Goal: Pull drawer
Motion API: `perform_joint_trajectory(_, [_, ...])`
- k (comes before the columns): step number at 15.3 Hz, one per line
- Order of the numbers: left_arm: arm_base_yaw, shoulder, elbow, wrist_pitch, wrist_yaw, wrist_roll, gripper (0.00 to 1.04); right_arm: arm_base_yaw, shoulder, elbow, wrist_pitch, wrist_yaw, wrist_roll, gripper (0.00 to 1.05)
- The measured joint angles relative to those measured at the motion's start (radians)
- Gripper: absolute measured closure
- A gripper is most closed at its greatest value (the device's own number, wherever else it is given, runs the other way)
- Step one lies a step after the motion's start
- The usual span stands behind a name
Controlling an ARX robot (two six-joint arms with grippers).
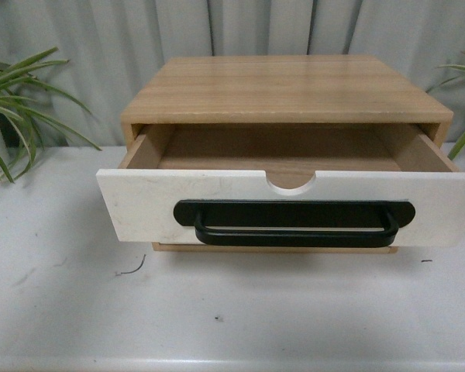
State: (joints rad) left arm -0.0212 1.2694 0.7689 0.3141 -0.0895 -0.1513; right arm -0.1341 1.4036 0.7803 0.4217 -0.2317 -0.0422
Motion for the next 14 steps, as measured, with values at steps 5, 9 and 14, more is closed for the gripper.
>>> perform_joint_trajectory(5, [0.165,-0.201,-0.328,0.322,0.199,0.047,0.37,-0.072,-0.265,-0.347,0.271,0.029,0.078,0.40])
perform_joint_trajectory(9, [0.022,-0.461,-0.606,0.333,0.097,0.137,1.03,-0.085,-0.872,-0.629,-0.040,0.010,0.044,1.03])
perform_joint_trajectory(14, [0.022,-0.620,-0.688,0.248,0.089,0.137,1.03,0.015,-1.005,-0.699,-0.102,0.109,0.044,1.03])
